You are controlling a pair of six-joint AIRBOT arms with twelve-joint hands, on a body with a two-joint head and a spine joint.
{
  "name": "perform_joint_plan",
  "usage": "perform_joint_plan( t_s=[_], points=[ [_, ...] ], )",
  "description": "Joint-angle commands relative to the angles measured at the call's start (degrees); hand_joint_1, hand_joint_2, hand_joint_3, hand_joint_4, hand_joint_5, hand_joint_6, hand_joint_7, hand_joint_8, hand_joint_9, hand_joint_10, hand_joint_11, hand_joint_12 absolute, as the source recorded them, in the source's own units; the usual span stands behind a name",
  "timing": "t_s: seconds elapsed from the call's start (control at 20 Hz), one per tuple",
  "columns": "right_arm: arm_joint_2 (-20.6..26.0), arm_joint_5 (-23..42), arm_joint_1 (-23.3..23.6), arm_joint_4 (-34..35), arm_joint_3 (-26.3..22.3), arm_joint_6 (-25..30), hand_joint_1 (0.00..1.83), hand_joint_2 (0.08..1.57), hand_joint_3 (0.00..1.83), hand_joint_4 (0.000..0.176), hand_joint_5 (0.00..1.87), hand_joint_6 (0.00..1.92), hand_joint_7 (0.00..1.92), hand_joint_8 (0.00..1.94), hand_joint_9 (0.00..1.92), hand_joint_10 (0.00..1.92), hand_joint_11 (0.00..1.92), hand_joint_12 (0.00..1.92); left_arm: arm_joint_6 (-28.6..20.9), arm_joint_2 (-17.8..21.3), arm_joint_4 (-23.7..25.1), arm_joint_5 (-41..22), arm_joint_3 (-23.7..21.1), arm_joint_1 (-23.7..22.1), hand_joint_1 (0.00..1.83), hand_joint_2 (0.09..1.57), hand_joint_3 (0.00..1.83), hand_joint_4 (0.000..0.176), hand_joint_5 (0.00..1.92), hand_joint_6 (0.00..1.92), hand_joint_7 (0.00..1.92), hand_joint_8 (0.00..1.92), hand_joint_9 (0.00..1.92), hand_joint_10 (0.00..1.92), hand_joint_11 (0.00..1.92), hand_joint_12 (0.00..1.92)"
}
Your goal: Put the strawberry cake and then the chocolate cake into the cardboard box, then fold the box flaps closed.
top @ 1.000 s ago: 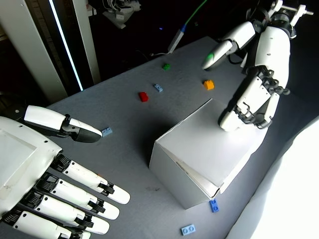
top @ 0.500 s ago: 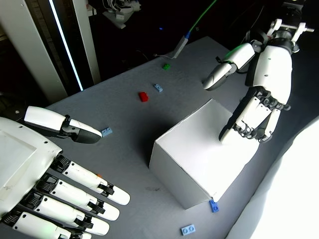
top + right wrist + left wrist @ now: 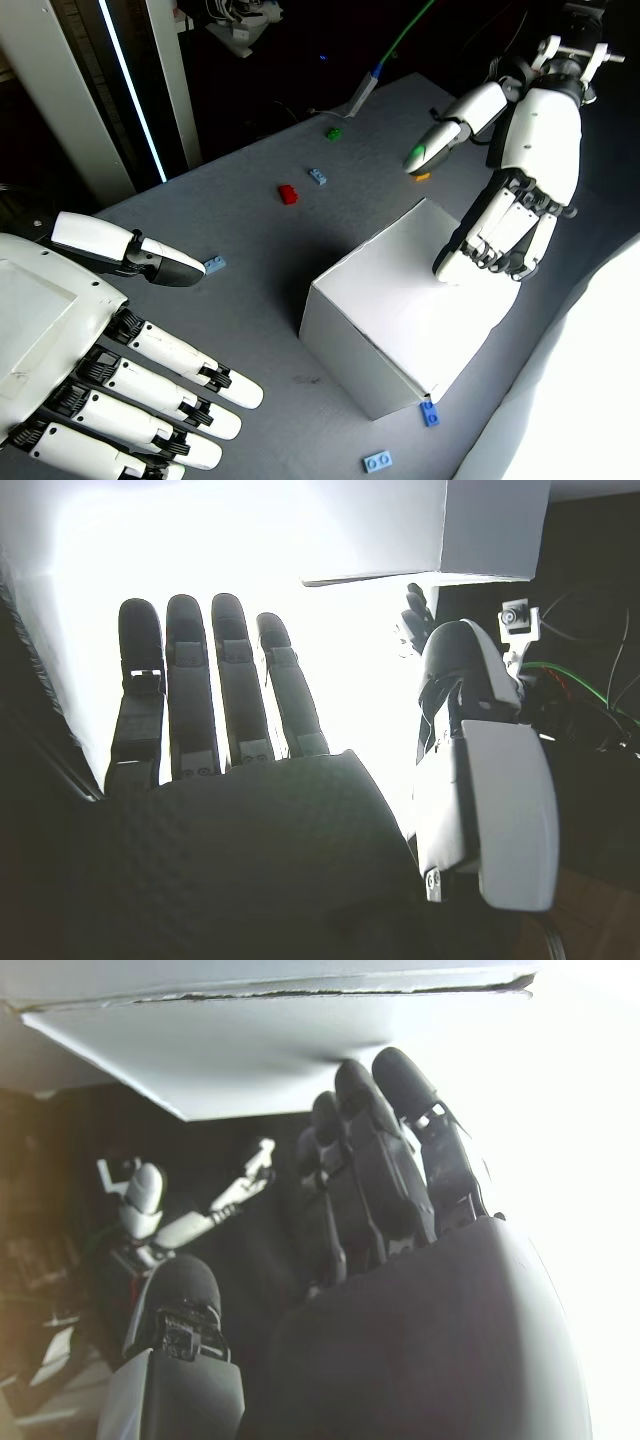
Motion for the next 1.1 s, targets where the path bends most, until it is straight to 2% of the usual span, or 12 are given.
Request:
perform_joint_plan(
  t_s=[0.0, 0.15, 0.35, 0.6, 0.7, 0.75, 0.8, 0.85, 0.9, 0.95, 1.0, 1.05],
  points=[
    [0.70, 6.10, 0.48, -0.26, 0.04, 0.15, 0.06, 1.16, 0.00, 0.000, 0.20, 0.00, 0.29, 0.00, 0.31, 0.00, 0.00, 1.04, -1.30, 1.08, -3.19, 1.27, -0.19, -1.18, 0.14, 1.20, 0.00, 0.008, 0.43, 0.00, 0.53, 0.00, 0.61, 0.00, 0.15, 1.23],
    [0.70, 6.10, 0.47, -0.26, 0.04, 0.15, 0.05, 1.16, 0.00, 0.000, 0.22, 0.01, 0.32, 0.01, 0.33, 0.01, 0.00, 1.04, -5.64, 3.73, -0.41, 2.03, -3.33, -2.69, 0.12, 1.20, 0.00, 0.012, 0.43, 0.00, 0.53, 0.00, 0.61, 0.00, 0.13, 1.22],
    [0.71, 5.84, 0.45, -0.26, 0.04, 0.15, 0.06, 1.16, 0.00, 0.000, 0.27, 0.02, 0.34, 0.01, 0.34, 0.02, 0.00, 1.07, -10.05, 9.31, 5.08, 2.54, -10.91, -3.74, 0.10, 1.21, 0.00, 0.013, 0.42, 0.00, 0.53, 0.00, 0.61, 0.00, 0.13, 1.26],
    [0.71, 5.64, 0.47, -0.26, -0.02, 0.09, 0.04, 1.15, 0.00, 0.000, 0.33, 0.03, 0.37, 0.01, 0.35, 0.02, 0.00, 1.07, -8.59, 14.92, 12.97, 2.46, -18.43, -6.11, 0.08, 1.21, 0.00, 0.012, 0.43, 0.00, 0.55, 0.01, 0.62, 0.01, 0.15, 1.26],
    [0.73, 5.61, 0.46, -0.26, -0.16, -0.30, 0.04, 1.16, 0.00, 0.000, 0.40, 0.04, 0.44, 0.02, 0.41, 0.04, 0.00, 1.09, -7.11, 16.77, 16.34, 2.27, -20.82, -7.19, 0.09, 1.21, 0.00, 0.004, 0.47, 0.01, 0.66, 0.03, 0.70, 0.03, 0.18, 1.25],
    [0.74, 5.61, 0.46, -0.26, -0.26, -0.50, 0.06, 1.16, 0.00, 0.000, 0.50, 0.06, 0.57, 0.04, 0.51, 0.09, 0.00, 1.18, -6.71, 18.02, 17.76, 2.25, -22.22, -7.74, 0.10, 1.22, 0.00, 0.000, 0.54, 0.02, 0.78, 0.05, 0.80, 0.08, 0.21, 1.31],
    [0.79, 5.61, 0.46, -0.26, -0.50, -0.69, 0.11, 1.16, 0.00, 0.000, 0.63, 0.10, 0.74, 0.06, 0.62, 0.30, 0.03, 1.44, -6.15, 19.25, 19.01, 2.25, -23.63, -8.15, 0.14, 1.21, 0.00, 0.000, 0.66, 0.00, 0.91, 0.06, 0.83, 0.25, 0.22, 1.37],
    [0.87, 5.63, 0.46, -0.26, -0.73, -1.19, 0.11, 1.16, 0.00, 0.000, 0.69, 0.13, 0.82, 0.07, 0.60, 0.61, 0.09, 1.58, -5.65, 20.00, 20.19, 2.25, -24.56, -8.53, 0.15, 1.21, 0.00, 0.000, 0.76, 0.00, 0.98, 0.07, 0.77, 0.53, 0.24, 1.41],
    [1.00, 5.65, 0.49, -0.26, -1.06, -1.66, 0.15, 1.17, 0.00, 0.000, 0.79, 0.25, 0.93, 0.16, 0.61, 0.90, 0.20, 1.68, -5.07, 21.13, 22.26, 2.08, -25.99, -9.20, 0.18, 1.20, 0.00, 0.000, 0.91, 0.03, 1.07, 0.12, 0.75, 0.83, 0.29, 1.47],
    [1.08, 5.71, 0.49, -0.26, -1.32, -1.99, 0.09, 1.19, 0.00, 0.000, 0.82, 0.50, 1.01, 0.31, 0.64, 1.12, 0.25, 1.80, -5.07, 21.69, 23.05, 2.10, -26.68, -9.49, 0.17, 1.20, 0.00, 0.000, 1.06, 0.06, 1.11, 0.30, 0.73, 1.08, 0.33, 1.57],
    [1.27, 5.96, 0.52, -0.26, -1.98, -3.69, 0.04, 1.21, 0.00, 0.000, 0.85, 0.66, 1.08, 0.36, 0.73, 1.16, 0.29, 1.83, -5.02, 22.93, 24.52, 2.11, -28.26, -9.86, 0.15, 1.21, 0.00, 0.000, 1.13, 0.10, 1.09, 0.54, 0.72, 1.27, 0.34, 1.66],
    [1.81, 6.67, 0.68, -0.25, -3.43, -7.57, 0.00, 1.22, 0.00, 0.000, 1.08, 1.26, 1.28, 1.19, 1.11, 1.62, 0.72, 1.92, -5.04, 25.24, 26.62, 2.19, -31.86, -9.91, 0.09, 1.25, 0.00, 0.000, 1.04, 1.05, 1.16, 1.24, 1.01, 1.62, 0.67, 1.90]
  ],
)
